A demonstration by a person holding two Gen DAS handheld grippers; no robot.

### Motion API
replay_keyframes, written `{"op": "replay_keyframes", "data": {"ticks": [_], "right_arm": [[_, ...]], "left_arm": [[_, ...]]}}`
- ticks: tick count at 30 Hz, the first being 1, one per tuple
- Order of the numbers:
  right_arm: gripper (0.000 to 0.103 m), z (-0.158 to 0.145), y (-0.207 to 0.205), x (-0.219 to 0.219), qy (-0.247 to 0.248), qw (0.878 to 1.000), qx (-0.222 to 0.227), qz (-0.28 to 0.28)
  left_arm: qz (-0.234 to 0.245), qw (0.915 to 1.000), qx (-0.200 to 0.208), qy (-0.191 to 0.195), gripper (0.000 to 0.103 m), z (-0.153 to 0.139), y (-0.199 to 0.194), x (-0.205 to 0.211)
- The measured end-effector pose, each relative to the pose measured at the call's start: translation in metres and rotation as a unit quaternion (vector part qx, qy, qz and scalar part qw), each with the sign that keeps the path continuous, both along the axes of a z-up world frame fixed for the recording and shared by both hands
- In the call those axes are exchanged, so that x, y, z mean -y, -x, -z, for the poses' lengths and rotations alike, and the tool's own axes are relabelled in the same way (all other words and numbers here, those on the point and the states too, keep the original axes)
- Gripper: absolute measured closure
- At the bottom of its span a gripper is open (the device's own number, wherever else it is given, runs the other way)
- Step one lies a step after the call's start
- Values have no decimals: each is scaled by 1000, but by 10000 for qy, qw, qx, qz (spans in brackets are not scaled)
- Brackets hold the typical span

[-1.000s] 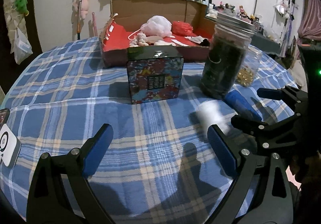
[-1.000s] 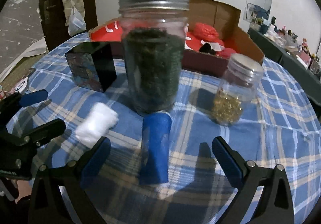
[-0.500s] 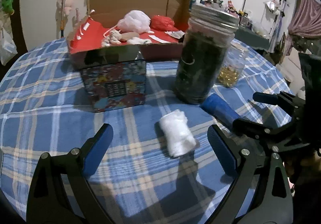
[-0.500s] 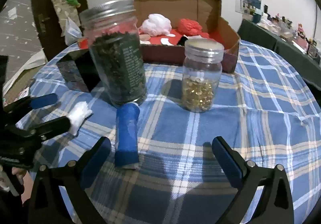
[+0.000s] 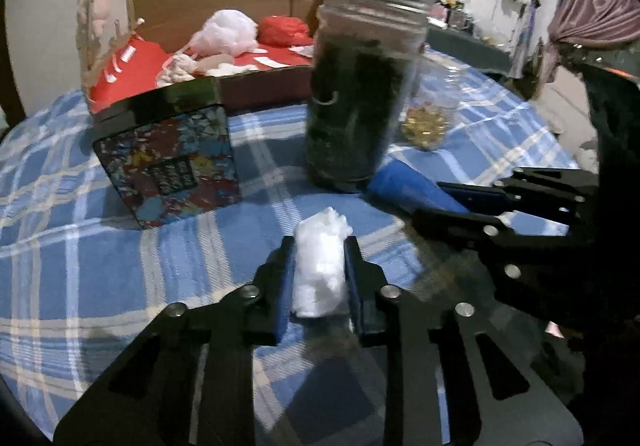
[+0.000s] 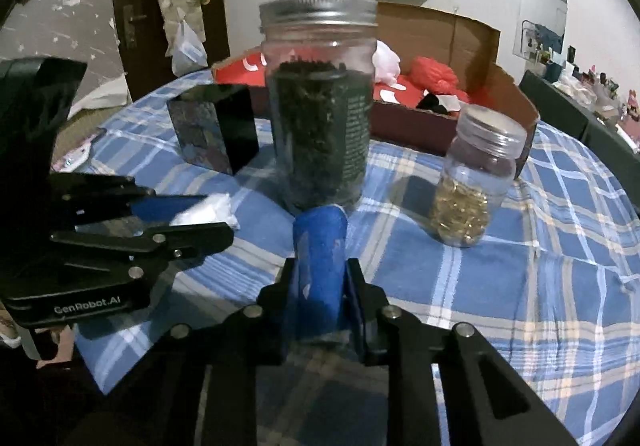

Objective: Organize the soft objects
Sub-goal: 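Grasp the white cloth roll with the left tool while the right tool grasps the blue sponge, then lift the white cloth roll and blue sponge and carry them toward the box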

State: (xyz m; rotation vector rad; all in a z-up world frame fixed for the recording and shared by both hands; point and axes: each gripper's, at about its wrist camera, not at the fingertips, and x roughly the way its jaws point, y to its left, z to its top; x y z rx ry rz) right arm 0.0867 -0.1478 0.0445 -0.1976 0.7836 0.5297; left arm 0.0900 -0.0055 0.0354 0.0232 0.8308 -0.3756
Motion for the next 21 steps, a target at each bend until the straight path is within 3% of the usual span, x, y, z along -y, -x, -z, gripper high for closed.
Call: {"op": "replay_keyframes", "data": {"ticks": [6,21], "right_arm": [[79,-12,6,6,-295,9995,61,106],[79,-15,19,2,-278,9995,160,73]], "left_arm": [[92,9997,240,37,82,-14,9,4],[84,9995,312,39,81,-15,15,2]]}}
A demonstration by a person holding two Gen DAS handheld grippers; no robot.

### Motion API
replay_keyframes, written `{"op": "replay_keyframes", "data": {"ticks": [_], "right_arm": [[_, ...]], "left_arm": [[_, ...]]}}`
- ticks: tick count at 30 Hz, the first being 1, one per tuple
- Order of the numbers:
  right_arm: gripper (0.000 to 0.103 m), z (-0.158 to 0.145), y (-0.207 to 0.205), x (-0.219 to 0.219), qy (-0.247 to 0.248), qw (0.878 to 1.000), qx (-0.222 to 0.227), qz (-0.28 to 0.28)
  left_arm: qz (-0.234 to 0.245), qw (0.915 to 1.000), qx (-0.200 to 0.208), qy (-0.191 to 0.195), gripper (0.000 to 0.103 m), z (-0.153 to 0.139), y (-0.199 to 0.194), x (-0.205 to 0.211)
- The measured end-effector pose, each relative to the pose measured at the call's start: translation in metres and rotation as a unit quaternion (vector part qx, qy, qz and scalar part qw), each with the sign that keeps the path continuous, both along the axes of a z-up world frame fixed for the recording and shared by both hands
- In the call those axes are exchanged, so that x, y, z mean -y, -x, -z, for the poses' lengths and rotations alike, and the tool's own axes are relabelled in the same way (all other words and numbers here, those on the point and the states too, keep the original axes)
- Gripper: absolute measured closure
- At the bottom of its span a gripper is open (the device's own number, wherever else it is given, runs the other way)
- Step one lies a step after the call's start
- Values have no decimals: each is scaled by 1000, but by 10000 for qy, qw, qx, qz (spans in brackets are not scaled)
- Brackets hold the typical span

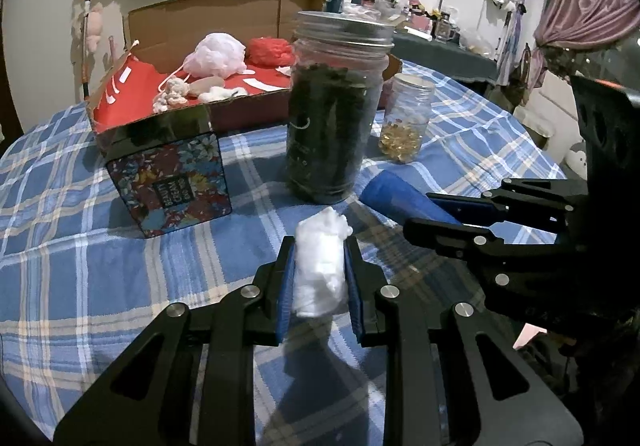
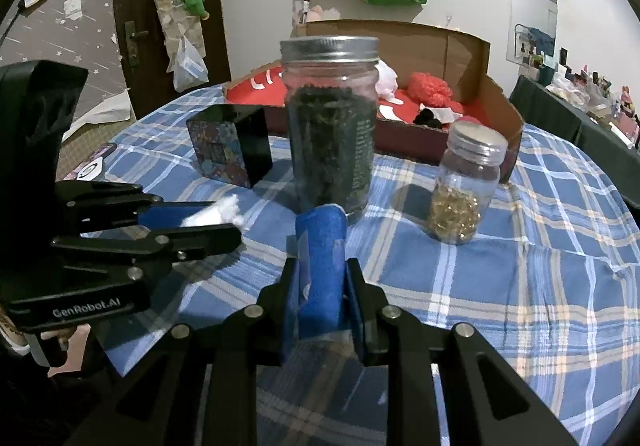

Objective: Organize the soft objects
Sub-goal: 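Lift the white cloth roll and blue sponge and carry them toward the box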

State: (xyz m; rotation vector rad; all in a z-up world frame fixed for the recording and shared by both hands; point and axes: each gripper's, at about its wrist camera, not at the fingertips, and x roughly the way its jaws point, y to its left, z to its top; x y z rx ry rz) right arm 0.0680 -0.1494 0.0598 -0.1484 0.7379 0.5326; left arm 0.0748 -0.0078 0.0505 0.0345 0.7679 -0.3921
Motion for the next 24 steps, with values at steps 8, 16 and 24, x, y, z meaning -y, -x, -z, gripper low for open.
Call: {"op": "replay_keyframes", "data": {"ticks": [8,16,24], "right_arm": [[79,4,0,13,17,9998,-75,179],[79,10,1,42,54,9983,-178,554],[79,9,-4,72,123,9952,-231,943]], "left_arm": [[-236,9997,-50,20,82,-1,2,-23],[-655,9978,-67,18,82,-6,2,-60],[-987,9951,18,-97,82,-15,0,-92]]}}
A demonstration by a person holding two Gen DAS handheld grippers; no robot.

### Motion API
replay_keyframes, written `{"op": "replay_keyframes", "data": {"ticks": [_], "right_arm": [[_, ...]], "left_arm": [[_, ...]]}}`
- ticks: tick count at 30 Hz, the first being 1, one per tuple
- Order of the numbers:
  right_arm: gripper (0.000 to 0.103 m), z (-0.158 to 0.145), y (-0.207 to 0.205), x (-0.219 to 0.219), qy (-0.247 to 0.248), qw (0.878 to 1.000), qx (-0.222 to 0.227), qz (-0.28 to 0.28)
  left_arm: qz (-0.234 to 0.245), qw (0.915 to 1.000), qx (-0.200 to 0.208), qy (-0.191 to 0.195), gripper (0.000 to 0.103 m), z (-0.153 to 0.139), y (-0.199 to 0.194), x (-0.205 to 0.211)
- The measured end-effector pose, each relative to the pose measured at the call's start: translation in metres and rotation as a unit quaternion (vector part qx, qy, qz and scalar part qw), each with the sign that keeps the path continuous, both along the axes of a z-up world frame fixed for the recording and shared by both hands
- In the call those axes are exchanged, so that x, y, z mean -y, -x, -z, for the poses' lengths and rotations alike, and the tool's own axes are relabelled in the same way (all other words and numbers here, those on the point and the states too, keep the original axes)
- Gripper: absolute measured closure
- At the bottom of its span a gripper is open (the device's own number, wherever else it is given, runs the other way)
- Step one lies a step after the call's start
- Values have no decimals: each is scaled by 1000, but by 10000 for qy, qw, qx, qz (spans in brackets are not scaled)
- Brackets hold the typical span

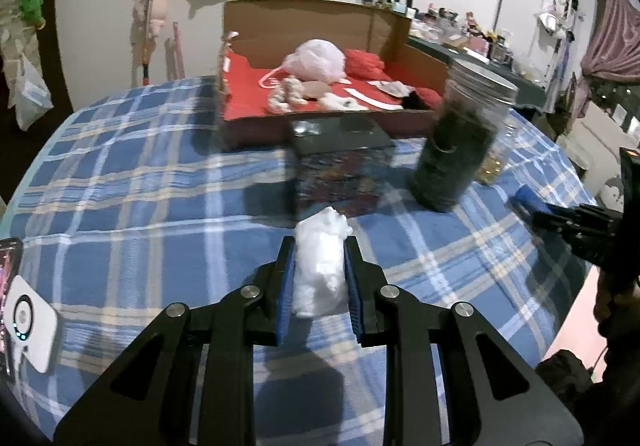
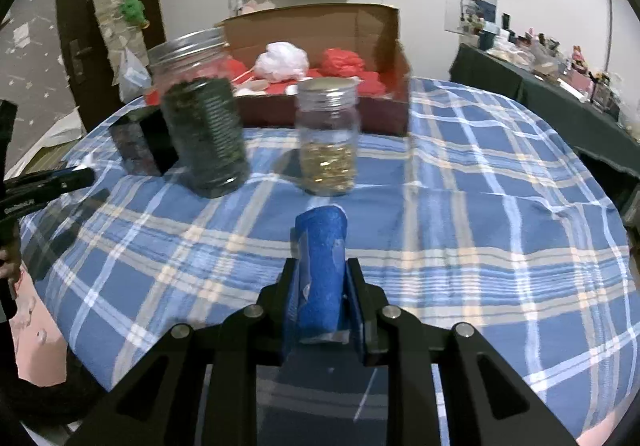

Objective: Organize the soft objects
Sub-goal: 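Lift the white cloth roll and blue sponge and carry them toward the box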

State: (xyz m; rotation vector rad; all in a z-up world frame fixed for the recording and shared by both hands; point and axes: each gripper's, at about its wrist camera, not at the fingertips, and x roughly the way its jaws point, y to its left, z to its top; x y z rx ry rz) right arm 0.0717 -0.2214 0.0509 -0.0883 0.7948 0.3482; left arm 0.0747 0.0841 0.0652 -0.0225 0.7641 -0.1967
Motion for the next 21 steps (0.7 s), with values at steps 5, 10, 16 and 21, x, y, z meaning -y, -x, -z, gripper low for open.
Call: {"op": "replay_keyframes", "data": {"ticks": [5,10,16,21], "right_arm": [[79,-4,-9,14,6,9998,17,188],[79,-11,-22,22,12,9995,74,302],[79,-23,-42,28,65,9992,139,375],[79,-33,-60,30,109,9989,206,399]], "left_arm": [[-146,9998,-78,-73,82,2,-12,-14],[-191,9995,-200,-116,82,4,-33,-25],[-79,9996,-237,-97,82,2,-55,-33],[-40,9996,-252,-97,82,-3,-74,-39]]}}
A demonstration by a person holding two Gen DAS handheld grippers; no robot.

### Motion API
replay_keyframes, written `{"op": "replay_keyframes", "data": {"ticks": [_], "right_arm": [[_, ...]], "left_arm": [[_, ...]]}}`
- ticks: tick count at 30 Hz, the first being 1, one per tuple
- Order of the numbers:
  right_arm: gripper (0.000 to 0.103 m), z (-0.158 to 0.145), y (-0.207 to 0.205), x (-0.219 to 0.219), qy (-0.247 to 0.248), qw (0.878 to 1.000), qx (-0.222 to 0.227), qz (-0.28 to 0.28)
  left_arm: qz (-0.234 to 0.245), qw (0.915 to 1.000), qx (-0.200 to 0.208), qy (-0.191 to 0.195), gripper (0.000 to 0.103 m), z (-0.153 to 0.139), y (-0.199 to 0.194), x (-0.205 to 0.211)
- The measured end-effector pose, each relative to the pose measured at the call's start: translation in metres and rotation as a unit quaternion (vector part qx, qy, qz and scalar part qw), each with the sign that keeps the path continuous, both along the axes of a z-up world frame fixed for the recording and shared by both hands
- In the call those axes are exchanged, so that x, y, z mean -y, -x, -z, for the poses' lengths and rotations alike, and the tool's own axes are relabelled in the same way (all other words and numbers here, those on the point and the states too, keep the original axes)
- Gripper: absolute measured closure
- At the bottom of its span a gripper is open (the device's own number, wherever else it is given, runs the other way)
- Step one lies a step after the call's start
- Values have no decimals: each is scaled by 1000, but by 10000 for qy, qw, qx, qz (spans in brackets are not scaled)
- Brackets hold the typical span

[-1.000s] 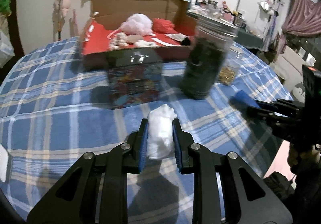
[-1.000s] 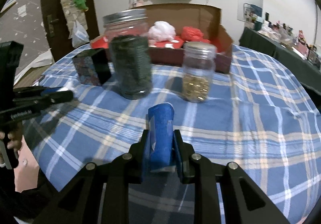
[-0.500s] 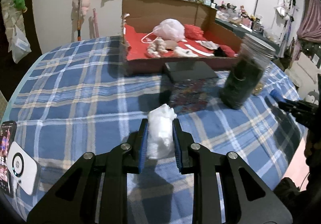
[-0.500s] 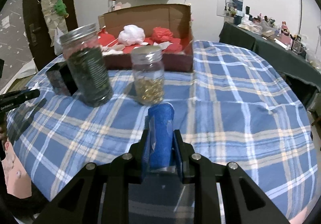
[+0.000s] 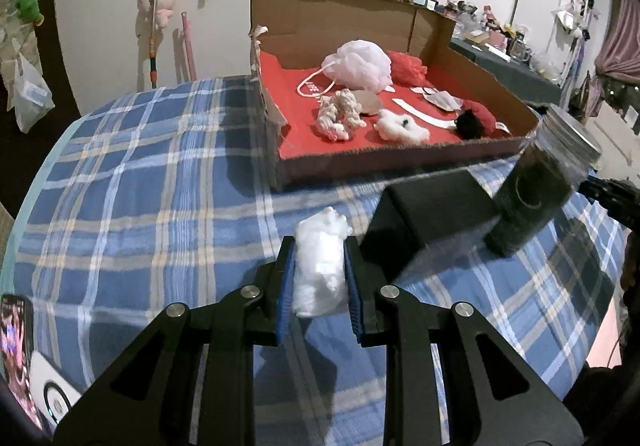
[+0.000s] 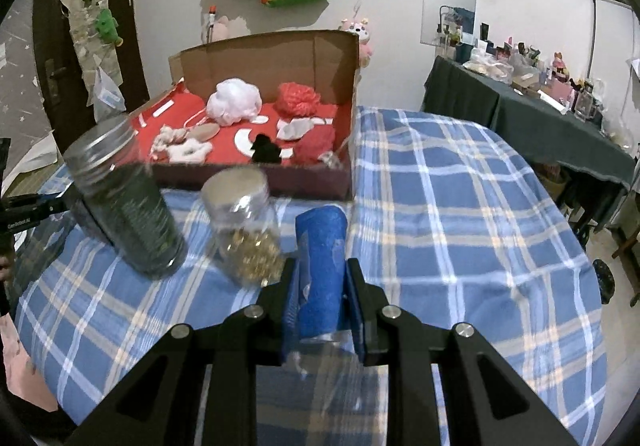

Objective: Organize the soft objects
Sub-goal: 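Lift the white cloth roll and blue sponge and carry them toward the box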

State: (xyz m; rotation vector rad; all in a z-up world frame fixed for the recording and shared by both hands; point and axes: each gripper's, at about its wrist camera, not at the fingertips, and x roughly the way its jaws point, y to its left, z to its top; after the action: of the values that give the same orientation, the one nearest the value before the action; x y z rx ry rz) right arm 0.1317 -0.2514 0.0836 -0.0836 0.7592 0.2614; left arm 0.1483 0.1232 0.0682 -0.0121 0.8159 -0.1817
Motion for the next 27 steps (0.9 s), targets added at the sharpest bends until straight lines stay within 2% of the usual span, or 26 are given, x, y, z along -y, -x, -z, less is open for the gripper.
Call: {"op": "replay_keyframes", "data": {"ticks": [11,18,27], "right_arm": [[79,-15,-37,0,-51,9998,47,-169],[79,-23,-57,-1,-254,9983,-43,-515],[79,-40,-89,-13,-255,9946,-174,-990]], "left_arm": [[330,9994,-11,-49,82,-8,-32,-2],[700,9973,-5,201,82,-24,-50,1],[1380,9904,-17,69,82,-48,-86,41]]}}
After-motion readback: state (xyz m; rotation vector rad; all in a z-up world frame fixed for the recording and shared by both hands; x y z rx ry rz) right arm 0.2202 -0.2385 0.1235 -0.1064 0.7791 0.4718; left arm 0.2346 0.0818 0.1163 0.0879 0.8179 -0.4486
